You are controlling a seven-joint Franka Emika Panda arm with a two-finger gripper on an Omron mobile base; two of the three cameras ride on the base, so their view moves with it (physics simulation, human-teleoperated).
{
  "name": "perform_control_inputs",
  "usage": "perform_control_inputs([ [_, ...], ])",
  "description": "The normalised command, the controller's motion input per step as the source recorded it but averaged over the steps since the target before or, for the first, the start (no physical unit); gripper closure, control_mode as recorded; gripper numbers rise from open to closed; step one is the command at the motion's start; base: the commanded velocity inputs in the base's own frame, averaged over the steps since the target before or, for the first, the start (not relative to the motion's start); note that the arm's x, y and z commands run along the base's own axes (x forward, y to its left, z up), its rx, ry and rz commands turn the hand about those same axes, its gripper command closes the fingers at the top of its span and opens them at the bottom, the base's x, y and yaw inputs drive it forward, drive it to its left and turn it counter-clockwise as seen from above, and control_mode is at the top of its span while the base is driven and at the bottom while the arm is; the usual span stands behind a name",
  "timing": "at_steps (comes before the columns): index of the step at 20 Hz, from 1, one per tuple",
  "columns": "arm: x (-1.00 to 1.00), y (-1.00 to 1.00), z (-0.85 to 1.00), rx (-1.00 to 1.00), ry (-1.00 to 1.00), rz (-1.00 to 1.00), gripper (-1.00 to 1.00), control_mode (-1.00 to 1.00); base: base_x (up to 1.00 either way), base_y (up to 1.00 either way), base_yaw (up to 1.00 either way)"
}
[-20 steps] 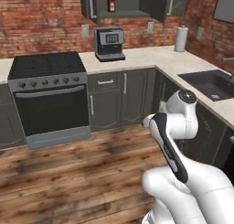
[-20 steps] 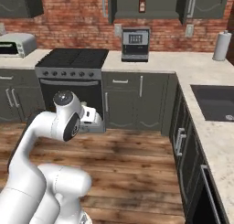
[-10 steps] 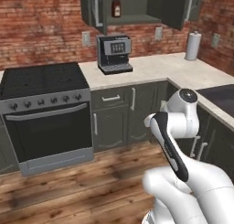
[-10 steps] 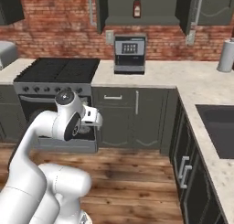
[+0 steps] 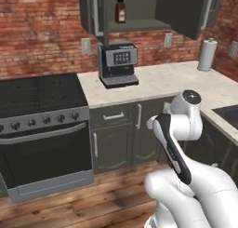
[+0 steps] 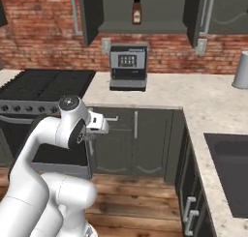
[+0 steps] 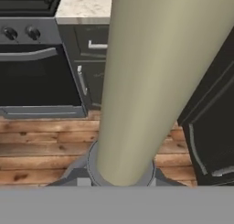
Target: Pick the candle and candle from the dining table and place them in the open cabinet. Close the cabinet after placing the objects.
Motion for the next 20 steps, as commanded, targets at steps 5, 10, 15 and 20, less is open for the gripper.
perform_control_inputs([
  [5,0.0,0.0,0.0,0.0,0.0,0.0,1.0,1.0,0.68,-0.26,0.01],
  [10,0.0,0.0,0.0,0.0,0.0,0.0,1.0,1.0,0.74,-0.31,0.0],
  [15,0.0,0.0,0.0,0.0,0.0,0.0,1.0,1.0,0.58,-0.42,0.0],
  [20,0.0,0.0,0.0,0.0,0.0,0.0,1.0,1.0,0.47,-0.39,0.0],
])
